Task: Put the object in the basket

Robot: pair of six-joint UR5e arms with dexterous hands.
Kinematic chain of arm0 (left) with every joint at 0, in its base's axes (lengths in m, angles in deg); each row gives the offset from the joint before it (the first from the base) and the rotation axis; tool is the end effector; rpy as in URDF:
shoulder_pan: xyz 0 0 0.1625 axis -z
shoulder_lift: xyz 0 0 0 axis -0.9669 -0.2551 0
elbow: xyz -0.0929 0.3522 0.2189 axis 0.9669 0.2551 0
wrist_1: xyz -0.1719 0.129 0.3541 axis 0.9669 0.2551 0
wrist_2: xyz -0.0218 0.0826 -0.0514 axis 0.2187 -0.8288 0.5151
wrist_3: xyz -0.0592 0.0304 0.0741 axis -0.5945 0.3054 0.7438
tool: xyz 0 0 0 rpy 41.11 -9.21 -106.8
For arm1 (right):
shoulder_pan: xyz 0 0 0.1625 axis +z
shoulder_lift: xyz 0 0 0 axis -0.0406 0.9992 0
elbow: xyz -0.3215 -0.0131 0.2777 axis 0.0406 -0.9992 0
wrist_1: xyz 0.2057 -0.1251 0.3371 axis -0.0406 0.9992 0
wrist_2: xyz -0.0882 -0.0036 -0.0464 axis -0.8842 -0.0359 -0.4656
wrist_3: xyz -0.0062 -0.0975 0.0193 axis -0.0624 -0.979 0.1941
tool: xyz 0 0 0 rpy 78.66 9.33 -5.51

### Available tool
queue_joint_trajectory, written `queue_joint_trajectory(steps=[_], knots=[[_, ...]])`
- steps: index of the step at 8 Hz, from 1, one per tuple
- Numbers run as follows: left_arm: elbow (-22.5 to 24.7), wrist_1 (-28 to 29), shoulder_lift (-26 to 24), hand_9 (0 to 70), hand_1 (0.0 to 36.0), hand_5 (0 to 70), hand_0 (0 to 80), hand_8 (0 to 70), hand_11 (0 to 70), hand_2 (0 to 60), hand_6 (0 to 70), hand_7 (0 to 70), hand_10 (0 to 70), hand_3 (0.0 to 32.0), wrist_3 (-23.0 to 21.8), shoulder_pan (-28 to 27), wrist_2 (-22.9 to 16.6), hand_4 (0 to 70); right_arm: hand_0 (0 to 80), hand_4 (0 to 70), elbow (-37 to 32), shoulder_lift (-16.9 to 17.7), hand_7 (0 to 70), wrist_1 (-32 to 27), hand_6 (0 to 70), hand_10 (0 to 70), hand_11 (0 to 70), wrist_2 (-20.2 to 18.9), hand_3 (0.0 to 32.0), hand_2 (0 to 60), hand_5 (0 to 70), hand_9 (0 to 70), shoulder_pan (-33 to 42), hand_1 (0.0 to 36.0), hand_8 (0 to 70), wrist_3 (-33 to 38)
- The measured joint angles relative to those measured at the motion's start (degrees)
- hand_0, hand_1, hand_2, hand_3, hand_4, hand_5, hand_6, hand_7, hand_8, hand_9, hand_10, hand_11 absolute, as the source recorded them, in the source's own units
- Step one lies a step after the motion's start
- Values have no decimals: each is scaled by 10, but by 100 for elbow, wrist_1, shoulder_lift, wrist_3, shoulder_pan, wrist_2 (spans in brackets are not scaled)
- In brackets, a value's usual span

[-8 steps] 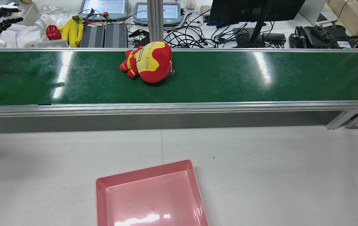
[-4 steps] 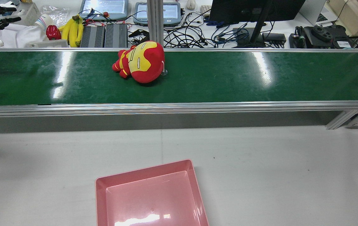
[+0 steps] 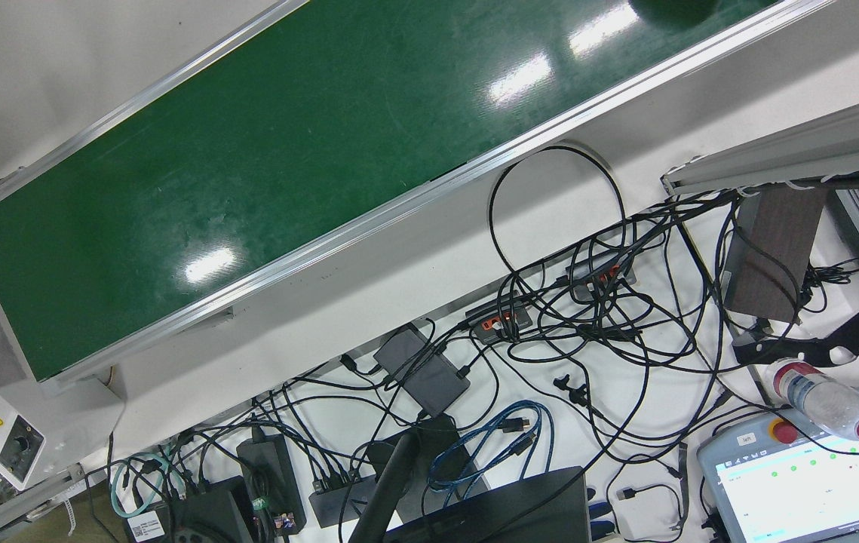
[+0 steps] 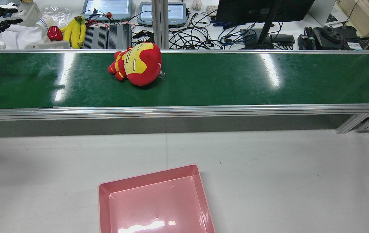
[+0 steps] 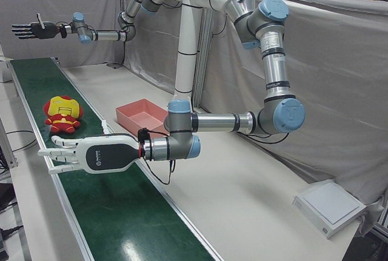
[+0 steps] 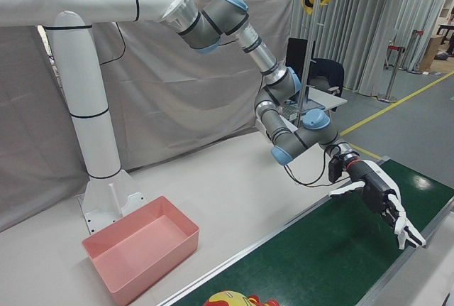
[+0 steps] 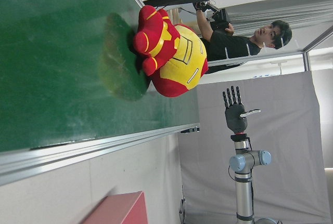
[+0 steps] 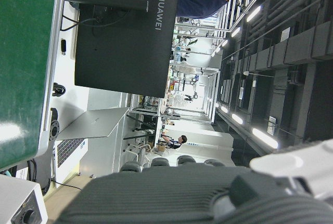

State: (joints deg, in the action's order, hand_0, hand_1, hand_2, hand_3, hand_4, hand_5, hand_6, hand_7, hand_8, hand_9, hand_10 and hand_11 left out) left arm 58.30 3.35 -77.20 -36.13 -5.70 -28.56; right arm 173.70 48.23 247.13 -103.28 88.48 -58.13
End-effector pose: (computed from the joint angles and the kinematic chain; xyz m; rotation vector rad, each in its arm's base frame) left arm 0.0923 -0.6343 0.4962 -0.0452 2.2802 -1.5802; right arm 0.1392 -0.4887 0.6614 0.1121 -2.0928 2.2411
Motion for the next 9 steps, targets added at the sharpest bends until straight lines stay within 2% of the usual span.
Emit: queue_joint_trajectory(steps=[2, 3, 9], knots=[[5, -6, 5, 186, 180, 239, 635, 120, 0, 0, 50, 43, 0, 0, 9, -6, 6, 148, 0, 0, 1, 0, 0, -2, 0, 0, 0, 0, 0, 0, 0, 0, -2, 0, 0, 0], [7, -8, 0, 186, 191, 209, 645, 121, 0, 0, 55, 49, 0, 0, 8, -12, 7, 137, 0, 0, 1, 0, 0, -3, 0, 0, 0, 0, 0, 0, 0, 0, -2, 0, 0, 0], [47, -71, -41, 171, 199, 246, 635, 109, 0, 0, 49, 40, 0, 0, -6, -36, 29, 155, 0, 0, -1, 0, 0, -2, 0, 0, 0, 0, 0, 0, 0, 0, -2, 0, 0, 0]])
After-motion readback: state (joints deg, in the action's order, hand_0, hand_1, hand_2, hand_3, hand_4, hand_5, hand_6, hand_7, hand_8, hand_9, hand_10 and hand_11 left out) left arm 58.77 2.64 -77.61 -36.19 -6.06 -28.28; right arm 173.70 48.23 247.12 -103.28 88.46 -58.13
